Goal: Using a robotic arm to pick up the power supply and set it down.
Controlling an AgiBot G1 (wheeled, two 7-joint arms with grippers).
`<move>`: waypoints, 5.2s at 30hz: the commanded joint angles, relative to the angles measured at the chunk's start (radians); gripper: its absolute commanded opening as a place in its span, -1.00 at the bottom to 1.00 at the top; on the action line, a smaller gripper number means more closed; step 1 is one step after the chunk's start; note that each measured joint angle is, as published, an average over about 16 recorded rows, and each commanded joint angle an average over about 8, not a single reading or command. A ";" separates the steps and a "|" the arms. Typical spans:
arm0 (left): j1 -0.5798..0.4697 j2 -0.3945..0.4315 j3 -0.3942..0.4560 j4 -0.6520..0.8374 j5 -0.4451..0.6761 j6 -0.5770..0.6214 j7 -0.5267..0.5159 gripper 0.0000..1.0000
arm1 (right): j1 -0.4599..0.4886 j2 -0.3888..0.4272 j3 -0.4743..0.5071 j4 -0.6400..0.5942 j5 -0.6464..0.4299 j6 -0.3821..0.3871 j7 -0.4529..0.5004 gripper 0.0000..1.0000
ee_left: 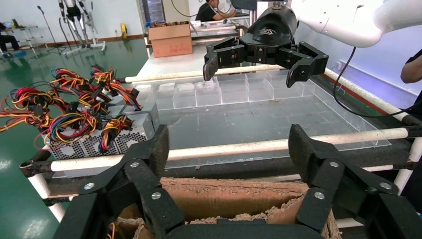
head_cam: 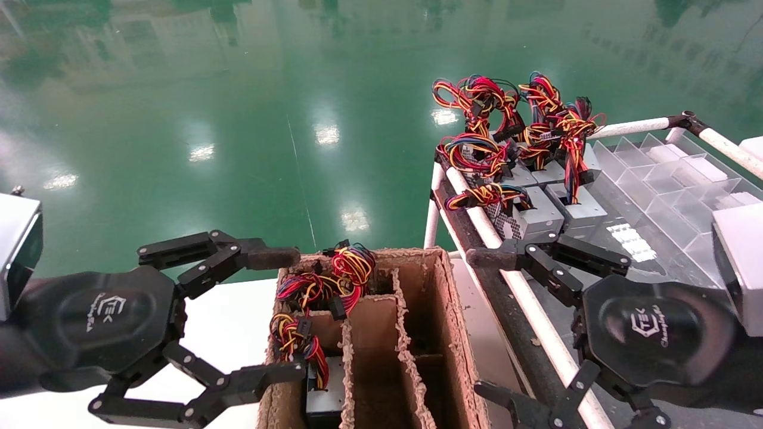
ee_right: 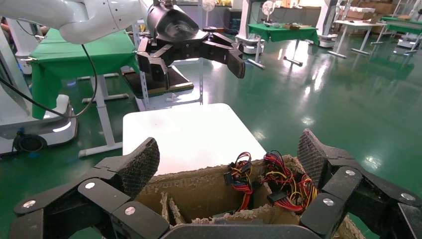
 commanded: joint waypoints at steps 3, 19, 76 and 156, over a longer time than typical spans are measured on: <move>0.000 0.000 0.000 0.000 0.000 0.000 0.000 -1.00 | 0.000 0.000 0.000 0.000 0.000 0.000 0.000 1.00; 0.000 0.000 0.000 0.000 0.000 0.000 0.000 -1.00 | 0.000 0.000 0.000 0.000 0.000 0.000 0.000 1.00; -0.001 0.000 0.002 0.001 -0.001 0.000 0.001 1.00 | 0.533 -0.669 -0.365 -0.937 -0.644 0.196 -0.254 -1.00; -0.001 -0.001 0.004 0.001 -0.003 -0.001 0.002 1.00 | 0.734 -0.538 -0.181 -1.211 -0.340 -0.068 -0.442 -1.00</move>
